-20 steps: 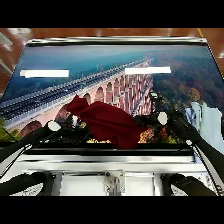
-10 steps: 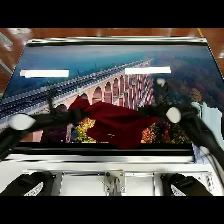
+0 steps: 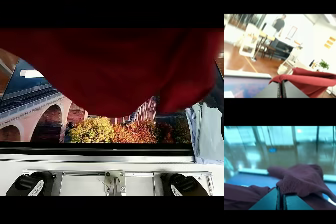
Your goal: Fold the shirts.
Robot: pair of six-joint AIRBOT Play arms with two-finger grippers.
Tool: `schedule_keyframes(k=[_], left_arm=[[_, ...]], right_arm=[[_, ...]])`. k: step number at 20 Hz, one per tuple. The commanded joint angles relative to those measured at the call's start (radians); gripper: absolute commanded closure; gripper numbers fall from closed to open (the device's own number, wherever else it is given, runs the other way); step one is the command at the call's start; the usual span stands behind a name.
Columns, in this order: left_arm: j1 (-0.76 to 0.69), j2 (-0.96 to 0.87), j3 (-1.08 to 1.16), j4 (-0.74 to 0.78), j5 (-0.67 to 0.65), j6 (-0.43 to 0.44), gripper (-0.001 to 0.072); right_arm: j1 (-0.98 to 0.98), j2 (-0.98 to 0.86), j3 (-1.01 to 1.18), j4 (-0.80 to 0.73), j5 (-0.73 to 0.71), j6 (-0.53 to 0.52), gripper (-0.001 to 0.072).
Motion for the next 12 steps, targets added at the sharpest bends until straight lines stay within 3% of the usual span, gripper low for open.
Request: schedule_keyframes(k=[1,4,8,10,12], left_arm=[[0.012,0.018,0.080,0.108,-0.087,0.002,0.0666],[0.012,0.005,0.080,0.206,-0.211,-0.061,0.0666],[0.012,-0.020,0.060,0.291,-0.339,-0.097,0.0666],[0.012,-0.034,0.034,0.365,-0.385,-0.126,0.0666],[0.012,-0.053,-0.010,0.449,-0.391,-0.207,0.0666]], right_arm=[[0.000,0.022,0.151,0.014,0.135,-0.020,0.0642],[0.001,0.012,0.156,0.013,0.360,-0.009,0.0643],[0.001,-0.086,0.155,0.016,0.779,-0.003,0.0643],[0.001,-0.172,0.155,0.014,0.887,-0.002,0.0643],[0.001,-0.267,0.134,0.013,0.867,-0.002,0.0643]])
